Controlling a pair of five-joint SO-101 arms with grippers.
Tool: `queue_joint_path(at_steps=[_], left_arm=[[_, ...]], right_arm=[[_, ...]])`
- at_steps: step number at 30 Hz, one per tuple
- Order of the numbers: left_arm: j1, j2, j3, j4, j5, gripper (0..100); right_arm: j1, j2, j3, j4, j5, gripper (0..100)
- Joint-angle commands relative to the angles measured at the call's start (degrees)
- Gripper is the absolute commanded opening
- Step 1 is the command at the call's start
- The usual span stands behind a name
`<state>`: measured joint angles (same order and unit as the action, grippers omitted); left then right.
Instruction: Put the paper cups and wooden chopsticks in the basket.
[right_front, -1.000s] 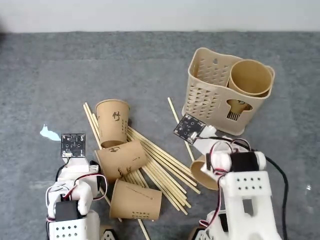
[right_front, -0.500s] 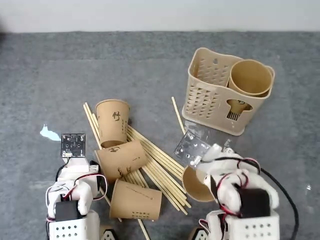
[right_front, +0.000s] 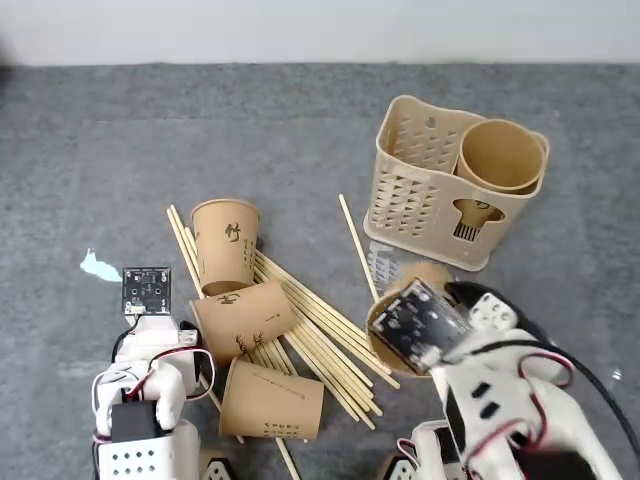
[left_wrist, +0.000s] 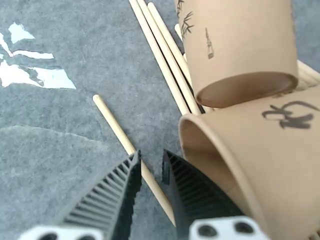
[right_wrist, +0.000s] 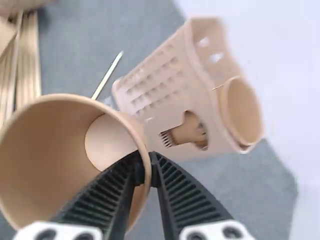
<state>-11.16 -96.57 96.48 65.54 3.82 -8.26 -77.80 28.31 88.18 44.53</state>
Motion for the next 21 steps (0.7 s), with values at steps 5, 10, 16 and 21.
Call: queue_joint_path(at_steps=[5, 10, 16, 21], left_arm=[[-0.44, -0.18, -0.57, -0.53, -0.44, 8], [-0.44, -0.18, -0.57, -0.53, -0.44, 8], [-0.44, -0.18, -0.57, -0.53, -0.44, 8], [-0.44, -0.18, -0.57, -0.53, -0.44, 8]], right_arm=[[0.4, 0.66, -9.76, -9.01, -6.24, 0.9], [4.35, 7.6, -14.42, -14.9, -11.69, 0.9], [11.38, 22.55, -22.51, -18.68, -16.53, 0.9], [15.08, 33.1, -28.75, -18.42, -20.22, 0.9]])
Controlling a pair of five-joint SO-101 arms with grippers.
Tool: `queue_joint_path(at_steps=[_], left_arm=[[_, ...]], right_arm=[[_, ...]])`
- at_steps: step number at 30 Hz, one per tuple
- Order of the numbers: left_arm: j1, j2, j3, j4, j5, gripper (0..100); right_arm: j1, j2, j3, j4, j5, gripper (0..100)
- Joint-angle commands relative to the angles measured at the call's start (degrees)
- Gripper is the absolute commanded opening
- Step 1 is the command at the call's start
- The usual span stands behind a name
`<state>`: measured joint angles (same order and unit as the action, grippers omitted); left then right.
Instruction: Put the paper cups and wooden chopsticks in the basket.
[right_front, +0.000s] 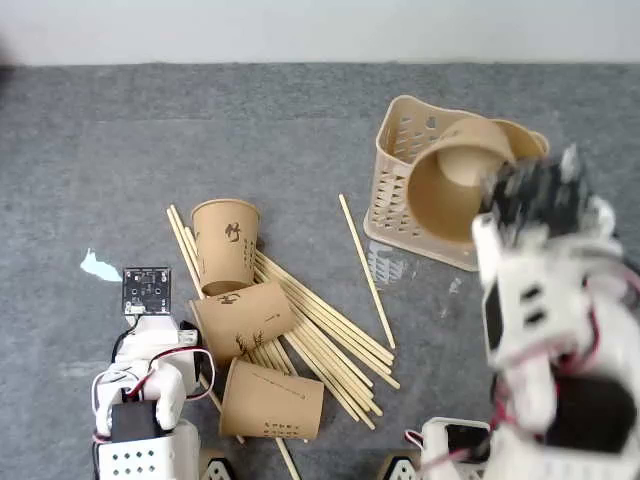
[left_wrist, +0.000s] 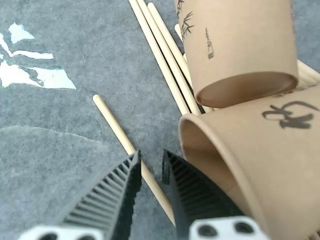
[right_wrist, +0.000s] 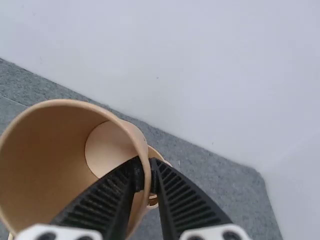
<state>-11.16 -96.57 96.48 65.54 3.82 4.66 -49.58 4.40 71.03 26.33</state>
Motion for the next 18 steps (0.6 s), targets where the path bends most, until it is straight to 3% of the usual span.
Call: queue_joint_path(at_steps=[1, 18], left_arm=[[-0.44, -0.18, -0.57, -0.53, -0.44, 8], [-0.44, -0.18, -0.57, -0.53, -0.44, 8]], right_arm=[[2.68, 6.46, -5.19, -1.27, -2.73, 0.9], [5.93, 14.02, -5.8, -2.07, -7.3, 0.9]])
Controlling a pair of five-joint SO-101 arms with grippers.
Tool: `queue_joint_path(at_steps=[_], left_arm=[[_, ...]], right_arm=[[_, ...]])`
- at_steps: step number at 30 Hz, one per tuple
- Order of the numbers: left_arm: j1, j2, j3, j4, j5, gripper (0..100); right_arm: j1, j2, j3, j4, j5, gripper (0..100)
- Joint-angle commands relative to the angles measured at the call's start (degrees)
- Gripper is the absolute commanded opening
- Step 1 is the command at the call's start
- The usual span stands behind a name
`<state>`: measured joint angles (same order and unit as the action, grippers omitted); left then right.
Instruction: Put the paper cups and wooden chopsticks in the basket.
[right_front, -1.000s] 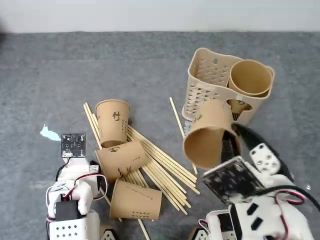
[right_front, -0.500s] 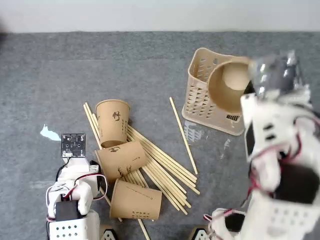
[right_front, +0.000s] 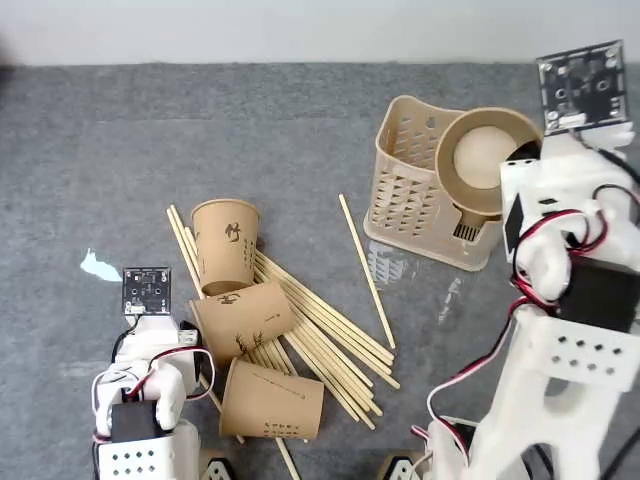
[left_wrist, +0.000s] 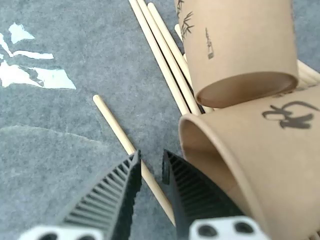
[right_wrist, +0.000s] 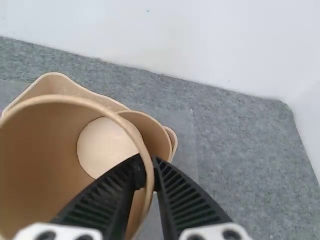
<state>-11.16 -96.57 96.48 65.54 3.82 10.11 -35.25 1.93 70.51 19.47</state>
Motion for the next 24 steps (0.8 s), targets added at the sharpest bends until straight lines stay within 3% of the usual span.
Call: queue_joint_path(at_steps=[1, 24], left_arm=[[-0.44, -0.18, -0.57, -0.53, -0.44, 8], [-0.44, -0.18, -0.57, -0.53, -0.44, 8]], right_arm=[[0.48, -0.31, -3.96, -1.89, -0.44, 0.9], [3.03, 9.89, -5.45, -4.18, -0.44, 1.3]])
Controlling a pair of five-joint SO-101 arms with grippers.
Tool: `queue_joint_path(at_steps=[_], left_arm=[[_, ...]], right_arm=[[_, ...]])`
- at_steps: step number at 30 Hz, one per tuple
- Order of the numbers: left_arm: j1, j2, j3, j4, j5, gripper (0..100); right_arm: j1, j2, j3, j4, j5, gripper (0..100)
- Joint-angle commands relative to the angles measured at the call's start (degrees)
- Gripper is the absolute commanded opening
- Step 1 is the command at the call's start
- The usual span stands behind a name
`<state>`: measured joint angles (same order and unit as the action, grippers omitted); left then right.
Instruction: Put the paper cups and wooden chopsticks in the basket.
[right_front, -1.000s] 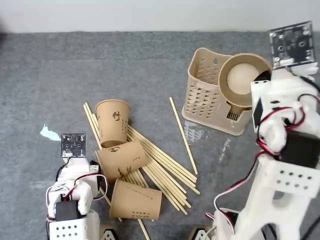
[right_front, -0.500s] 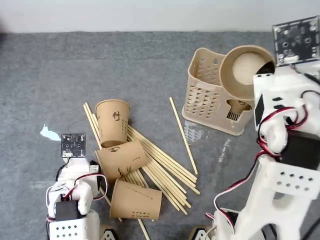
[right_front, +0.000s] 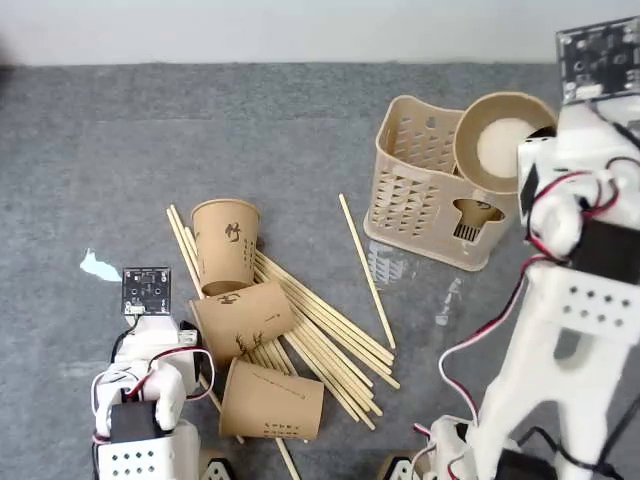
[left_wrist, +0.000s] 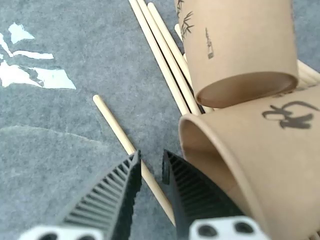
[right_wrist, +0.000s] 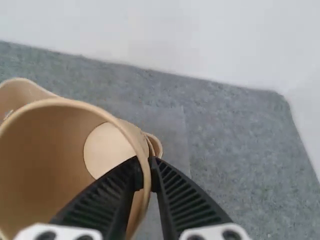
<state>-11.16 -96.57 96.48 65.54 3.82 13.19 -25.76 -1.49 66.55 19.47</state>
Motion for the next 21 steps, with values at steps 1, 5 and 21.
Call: queue_joint_path(at_steps=[1, 5, 21], left_arm=[[-0.44, -0.18, -0.57, -0.53, -0.44, 8], [-0.44, -0.18, -0.57, -0.53, -0.44, 8], [-0.44, -0.18, -0.57, -0.53, -0.44, 8]], right_arm=[[-0.4, 0.4, -2.2, 0.66, -0.44, 2.4], [-2.77, 0.48, -2.2, 2.77, -0.44, 11.3], [-9.45, -2.15, -8.79, 13.41, -0.44, 16.6]])
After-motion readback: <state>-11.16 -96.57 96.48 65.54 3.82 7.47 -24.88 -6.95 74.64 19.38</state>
